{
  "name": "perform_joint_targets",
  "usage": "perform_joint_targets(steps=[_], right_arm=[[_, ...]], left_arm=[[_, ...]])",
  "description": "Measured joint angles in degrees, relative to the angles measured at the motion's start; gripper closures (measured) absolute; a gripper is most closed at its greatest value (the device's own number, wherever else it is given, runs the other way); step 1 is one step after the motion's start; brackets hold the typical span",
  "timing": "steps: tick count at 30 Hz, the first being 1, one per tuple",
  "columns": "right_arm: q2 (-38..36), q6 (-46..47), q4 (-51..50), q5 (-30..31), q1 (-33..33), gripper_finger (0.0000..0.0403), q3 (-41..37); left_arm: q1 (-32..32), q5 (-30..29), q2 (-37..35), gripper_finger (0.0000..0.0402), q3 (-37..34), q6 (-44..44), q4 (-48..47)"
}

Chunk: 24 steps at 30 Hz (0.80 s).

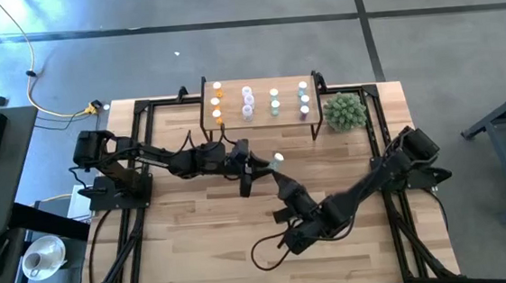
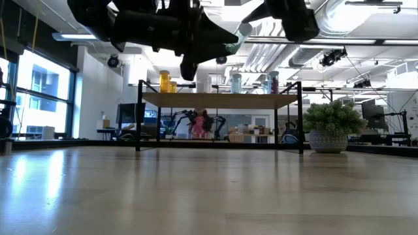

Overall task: Pick and place medicine bottles onto shelf by color
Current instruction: Put the green pill bottle on the shelf and aligned with the other green pill bottles

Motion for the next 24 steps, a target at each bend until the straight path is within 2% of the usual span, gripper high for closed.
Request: perform_joint_targets(steps=[8,13,17,20,24], right_arm=[[-0.03,0.04,1.26,7.04,-3.7,0.0221,1.25],[-3.42,3.41,-0.57,6.15,-5.17,0.0221,3.97],[-9.19,10.96,-4.31,4.71,-5.57,0.0221,4.37],[-14.45,21.14,-10.06,0.93,-5.43,0.0221,4.44],[-21.62,37.19,-17.39,-11.55,-5.81,0.0221,4.46]], left_arm=[[-0.04,-1.35,-0.02,0.0314,0.03,1.68,-0.18],[-0.21,-0.96,0.0,0.0314,0.02,1.67,-0.36],[-0.44,-0.8,0.0,0.0314,0.02,1.67,-0.34],[-0.57,-0.72,0.0,0.0314,0.02,1.67,-0.31],[-0.54,-0.6,0.0,0.0314,0.02,1.79,-0.06]])
